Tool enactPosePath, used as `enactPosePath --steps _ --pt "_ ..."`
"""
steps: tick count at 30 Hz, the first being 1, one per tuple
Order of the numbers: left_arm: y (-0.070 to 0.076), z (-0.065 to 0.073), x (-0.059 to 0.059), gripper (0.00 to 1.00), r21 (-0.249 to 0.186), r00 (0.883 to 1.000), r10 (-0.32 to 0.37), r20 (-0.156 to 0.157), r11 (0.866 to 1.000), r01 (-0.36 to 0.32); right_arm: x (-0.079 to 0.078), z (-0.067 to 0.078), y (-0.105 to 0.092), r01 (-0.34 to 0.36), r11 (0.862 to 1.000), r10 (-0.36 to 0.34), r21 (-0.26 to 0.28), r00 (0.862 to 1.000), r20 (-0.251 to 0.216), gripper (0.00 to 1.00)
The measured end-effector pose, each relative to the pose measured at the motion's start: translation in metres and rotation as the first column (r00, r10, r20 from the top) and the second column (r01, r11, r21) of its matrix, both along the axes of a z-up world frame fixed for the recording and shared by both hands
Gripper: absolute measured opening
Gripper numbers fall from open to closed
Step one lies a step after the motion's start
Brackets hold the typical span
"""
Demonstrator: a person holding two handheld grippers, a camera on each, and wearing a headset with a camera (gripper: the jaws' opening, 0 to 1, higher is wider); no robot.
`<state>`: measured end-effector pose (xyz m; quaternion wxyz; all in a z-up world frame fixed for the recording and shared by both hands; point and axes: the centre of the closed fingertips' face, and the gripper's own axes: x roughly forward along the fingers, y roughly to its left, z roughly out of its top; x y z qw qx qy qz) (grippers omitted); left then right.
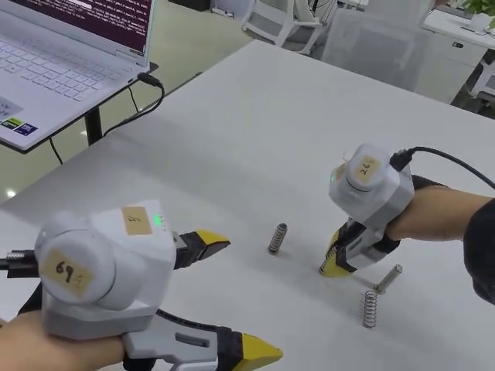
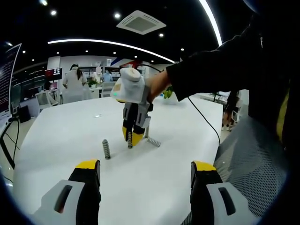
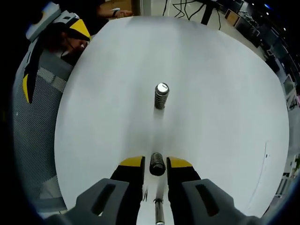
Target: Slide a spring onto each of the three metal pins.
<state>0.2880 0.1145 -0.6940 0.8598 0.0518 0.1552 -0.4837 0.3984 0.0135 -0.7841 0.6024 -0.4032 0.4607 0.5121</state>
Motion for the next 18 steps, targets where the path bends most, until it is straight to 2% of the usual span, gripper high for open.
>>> enactPosePath --steps 6,15,18 --pt "0.0 0.0 0.0 0.76 0.005 1.0 -0.006 -0.001 1.0 0.006 0.003 0.01 -0.005 0.017 1.0 -0.017 0.019 0.999 0.028 0.2" --pt "-0.002 0.001 -0.001 0.75 0.024 1.0 -0.024 -0.002 0.999 0.024 -0.003 0.041 -0.014 0.058 0.994 -0.067 0.094 0.993 0.094 0.2" --pt "-0.003 0.003 -0.001 0.75 0.027 1.0 -0.03 0.001 0.999 0.03 -0.008 0.053 -0.015 0.077 0.987 -0.094 0.139 0.989 0.115 0.2"
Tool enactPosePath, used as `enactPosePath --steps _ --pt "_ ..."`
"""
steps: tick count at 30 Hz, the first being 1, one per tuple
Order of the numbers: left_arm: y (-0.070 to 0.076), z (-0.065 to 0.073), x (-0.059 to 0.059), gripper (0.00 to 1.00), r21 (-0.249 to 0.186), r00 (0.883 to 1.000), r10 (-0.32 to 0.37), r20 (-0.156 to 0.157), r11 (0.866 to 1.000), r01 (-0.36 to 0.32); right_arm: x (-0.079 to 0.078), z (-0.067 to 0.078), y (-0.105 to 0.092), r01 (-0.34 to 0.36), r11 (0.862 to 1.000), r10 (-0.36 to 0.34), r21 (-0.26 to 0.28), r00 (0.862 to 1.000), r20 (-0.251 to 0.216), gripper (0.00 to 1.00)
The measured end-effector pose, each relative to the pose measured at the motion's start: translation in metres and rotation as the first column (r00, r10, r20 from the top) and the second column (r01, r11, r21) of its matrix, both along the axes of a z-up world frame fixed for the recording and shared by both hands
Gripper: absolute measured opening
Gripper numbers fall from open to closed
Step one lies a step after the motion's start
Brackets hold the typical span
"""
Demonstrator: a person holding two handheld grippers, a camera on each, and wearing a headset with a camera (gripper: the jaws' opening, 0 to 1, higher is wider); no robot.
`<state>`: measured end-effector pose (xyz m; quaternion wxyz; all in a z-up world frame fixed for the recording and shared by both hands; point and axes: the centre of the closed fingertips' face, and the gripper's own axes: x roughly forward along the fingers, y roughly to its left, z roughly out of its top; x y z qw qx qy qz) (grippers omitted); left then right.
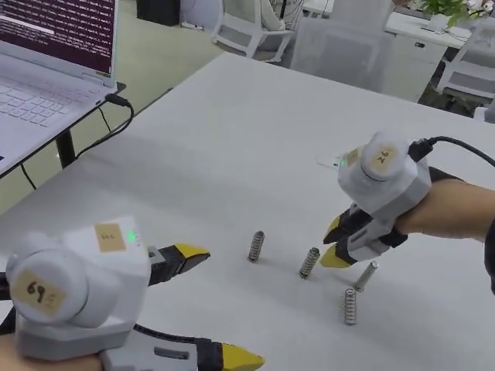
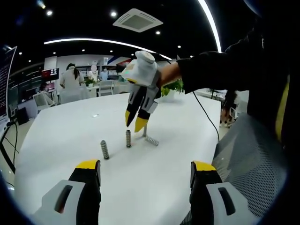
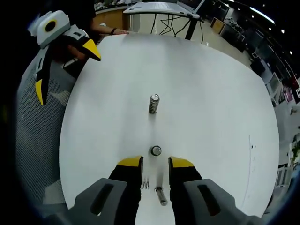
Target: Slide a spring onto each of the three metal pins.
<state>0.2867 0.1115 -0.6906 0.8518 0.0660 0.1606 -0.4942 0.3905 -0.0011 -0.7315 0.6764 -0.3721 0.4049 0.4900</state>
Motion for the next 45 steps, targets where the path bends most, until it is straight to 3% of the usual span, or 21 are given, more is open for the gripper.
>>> enactPosePath --steps 8,16,28,37,45 --pt "-0.003 0.009 0.001 0.75 0.009 1.0 -0.015 0.014 1.0 0.015 -0.023 0.017 -0.001 0.03 0.997 -0.033 0.068 0.998 0.049 0.2" --pt "-0.008 0.021 0.003 0.75 0.014 0.999 -0.033 0.032 0.999 0.033 -0.048 0.031 -0.008 0.087 0.986 -0.1 0.145 0.992 0.082 0.19" --pt "-0.026 0.025 0.0 0.75 0.033 0.994 -0.098 0.042 0.995 0.097 -0.074 0.012 -0.041 0.212 0.965 -0.224 0.153 0.973 0.06 0.18" --pt "-0.035 0.025 -0.004 0.75 0.05 0.991 -0.133 0.034 0.99 0.131 -0.08 -0.005 -0.05 0.324 0.928 -0.333 0.185 0.943 0.022 0.18" --pt "-0.04 0.024 -0.007 0.75 0.055 0.988 -0.153 0.032 0.987 0.151 -0.076 -0.024 -0.056 0.402 0.899 -0.409 0.175 0.913 0.005 0.21"
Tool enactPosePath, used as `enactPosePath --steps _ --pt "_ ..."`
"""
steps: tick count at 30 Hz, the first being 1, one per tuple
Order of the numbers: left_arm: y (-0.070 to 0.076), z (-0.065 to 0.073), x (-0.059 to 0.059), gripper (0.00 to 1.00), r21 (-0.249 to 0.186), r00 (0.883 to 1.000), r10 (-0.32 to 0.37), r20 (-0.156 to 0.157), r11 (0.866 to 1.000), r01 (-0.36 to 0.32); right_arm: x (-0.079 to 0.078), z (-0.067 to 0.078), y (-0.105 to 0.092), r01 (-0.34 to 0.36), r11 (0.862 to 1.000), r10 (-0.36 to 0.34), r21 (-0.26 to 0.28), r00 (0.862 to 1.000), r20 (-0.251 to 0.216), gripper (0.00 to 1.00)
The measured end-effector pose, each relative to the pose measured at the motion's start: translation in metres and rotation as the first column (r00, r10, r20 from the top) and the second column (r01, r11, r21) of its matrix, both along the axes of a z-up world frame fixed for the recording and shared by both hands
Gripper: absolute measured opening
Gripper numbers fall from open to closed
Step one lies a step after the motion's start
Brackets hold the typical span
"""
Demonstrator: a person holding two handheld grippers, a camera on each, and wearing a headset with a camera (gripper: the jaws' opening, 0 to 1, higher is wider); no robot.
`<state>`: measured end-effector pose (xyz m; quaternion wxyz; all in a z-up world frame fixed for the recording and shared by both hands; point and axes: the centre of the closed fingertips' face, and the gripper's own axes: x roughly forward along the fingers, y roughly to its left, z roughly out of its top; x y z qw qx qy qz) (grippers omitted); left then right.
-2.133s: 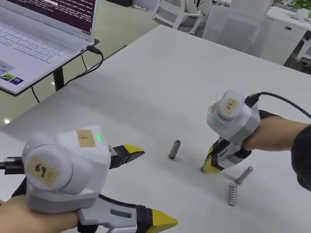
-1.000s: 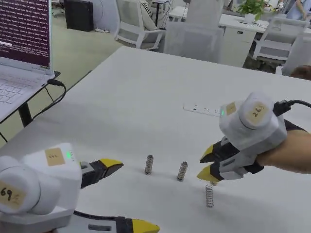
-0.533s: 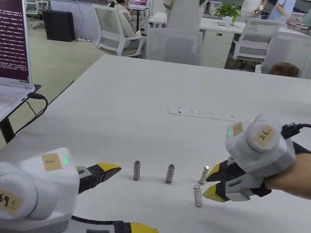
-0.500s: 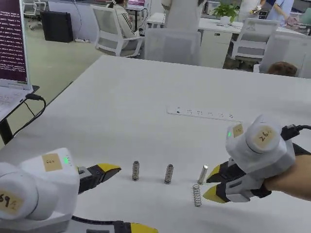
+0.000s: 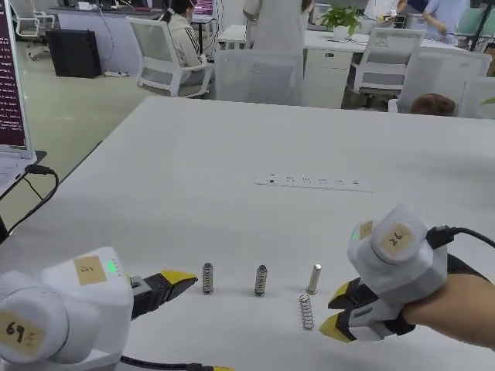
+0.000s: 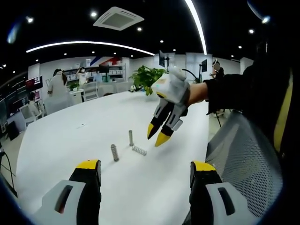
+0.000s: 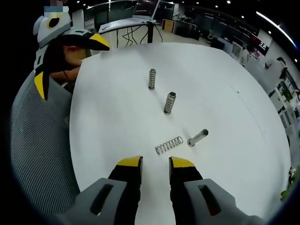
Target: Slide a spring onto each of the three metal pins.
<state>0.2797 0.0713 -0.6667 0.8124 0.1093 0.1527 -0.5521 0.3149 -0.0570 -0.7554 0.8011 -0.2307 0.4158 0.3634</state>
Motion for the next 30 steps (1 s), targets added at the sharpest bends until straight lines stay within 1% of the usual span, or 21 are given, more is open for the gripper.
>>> enactPosePath --steps 7,10,12,14,16,18,21,25,30 --pt "-0.001 0.001 0.001 0.74 -0.012 1.0 0.007 0.002 1.0 -0.007 0.012 -0.01 0.007 0.06 0.998 -0.06 0.009 0.998 -0.011 0.21" --pt "0.0 0.001 0.002 0.74 -0.011 1.0 0.009 0.003 1.0 -0.009 0.016 -0.017 0.006 0.096 0.995 -0.096 0.001 0.995 -0.025 0.22" --pt "0.001 0.002 0.002 0.73 -0.012 1.0 0.01 0.004 1.0 -0.01 0.018 -0.02 0.006 0.11 0.994 -0.11 -0.004 0.994 -0.024 0.23" --pt "0.0 0.003 0.002 0.74 -0.019 1.0 0.011 0.006 1.0 -0.011 0.019 -0.024 0.006 0.135 0.991 -0.136 -0.011 0.99 -0.032 0.25" --pt "0.0 0.003 0.003 0.73 -0.021 1.0 0.012 0.007 1.0 -0.011 0.022 -0.027 0.005 0.148 0.989 -0.149 -0.026 0.989 -0.023 0.25" --pt "0.0 0.003 0.003 0.73 -0.021 1.0 0.011 0.007 1.0 -0.011 0.023 -0.029 0.005 0.156 0.987 -0.157 -0.031 0.987 -0.026 0.26" --pt "0.0 0.004 0.004 0.73 -0.026 1.0 0.011 0.007 1.0 -0.011 0.028 -0.033 0.008 0.19 0.982 -0.19 -0.006 0.981 -0.041 0.25" --pt "0.0 0.003 0.003 0.73 -0.025 1.0 0.009 0.005 1.0 -0.009 0.031 -0.037 0.008 0.215 0.977 -0.215 -0.012 0.975 -0.047 0.26" --pt "0.0 0.003 0.005 0.72 -0.029 1.0 0.011 0.005 1.0 -0.011 0.034 -0.039 0.007 0.236 0.972 -0.235 -0.002 0.97 -0.056 0.25"
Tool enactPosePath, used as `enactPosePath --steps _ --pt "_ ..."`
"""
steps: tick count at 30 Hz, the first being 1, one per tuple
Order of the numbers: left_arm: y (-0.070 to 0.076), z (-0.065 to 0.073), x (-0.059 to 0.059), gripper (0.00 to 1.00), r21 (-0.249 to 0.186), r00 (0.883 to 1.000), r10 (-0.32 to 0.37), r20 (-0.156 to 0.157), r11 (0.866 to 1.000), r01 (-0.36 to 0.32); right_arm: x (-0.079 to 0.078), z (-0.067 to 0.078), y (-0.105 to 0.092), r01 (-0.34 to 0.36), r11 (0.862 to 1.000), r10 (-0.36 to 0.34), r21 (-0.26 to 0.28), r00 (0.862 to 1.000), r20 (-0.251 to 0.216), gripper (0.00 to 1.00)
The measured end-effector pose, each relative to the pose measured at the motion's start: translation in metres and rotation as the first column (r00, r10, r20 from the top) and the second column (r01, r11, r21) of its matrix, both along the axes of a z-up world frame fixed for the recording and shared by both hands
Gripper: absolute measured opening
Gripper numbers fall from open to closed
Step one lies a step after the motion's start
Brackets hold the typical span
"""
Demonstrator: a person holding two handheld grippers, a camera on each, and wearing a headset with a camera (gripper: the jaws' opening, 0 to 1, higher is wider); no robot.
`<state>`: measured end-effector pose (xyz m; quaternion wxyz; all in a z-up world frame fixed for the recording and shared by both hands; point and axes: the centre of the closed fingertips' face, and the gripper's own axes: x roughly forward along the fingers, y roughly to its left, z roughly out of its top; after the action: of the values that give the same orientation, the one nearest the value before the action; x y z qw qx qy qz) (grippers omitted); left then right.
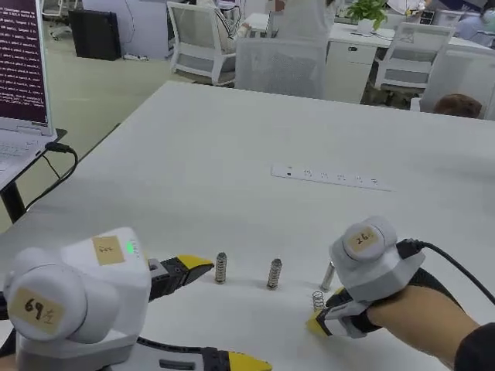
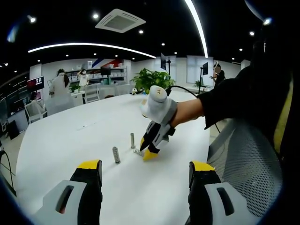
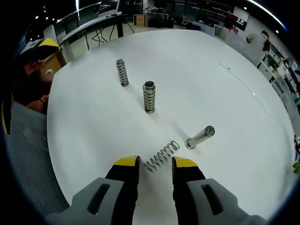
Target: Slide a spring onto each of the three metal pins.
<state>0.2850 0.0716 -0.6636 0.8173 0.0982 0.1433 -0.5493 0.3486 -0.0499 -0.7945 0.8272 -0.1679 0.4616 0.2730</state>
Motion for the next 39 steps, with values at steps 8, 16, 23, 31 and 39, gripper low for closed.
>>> enactPosePath --steps 8,16,23,31,39 --pt "0.001 0.0 0.001 0.72 -0.009 1.0 0.006 -0.003 1.0 -0.006 0.002 -0.003 0.003 -0.008 1.0 0.008 0.002 1.0 0.0 0.24" --pt "0.001 -0.001 0.002 0.71 -0.006 1.0 0.006 -0.004 1.0 -0.006 -0.003 -0.003 0.002 -0.055 0.998 0.054 -0.024 0.998 -0.007 0.19" --pt "0.002 -0.002 0.001 0.7 -0.002 1.0 0.008 -0.009 1.0 -0.008 -0.001 -0.002 -0.016 -0.013 0.998 0.013 -0.063 1.0 -0.002 0.16" --pt "0.001 -0.004 0.001 0.7 0.006 1.0 0.007 -0.009 1.0 -0.007 0.002 -0.002 -0.021 0.012 0.999 -0.012 -0.03 1.0 0.001 0.15" --pt "0.004 -0.004 0.003 0.69 0.008 1.0 0.018 -0.009 1.0 -0.018 0.002 -0.003 -0.021 0.014 1.0 -0.015 -0.022 1.0 -0.01 0.13"
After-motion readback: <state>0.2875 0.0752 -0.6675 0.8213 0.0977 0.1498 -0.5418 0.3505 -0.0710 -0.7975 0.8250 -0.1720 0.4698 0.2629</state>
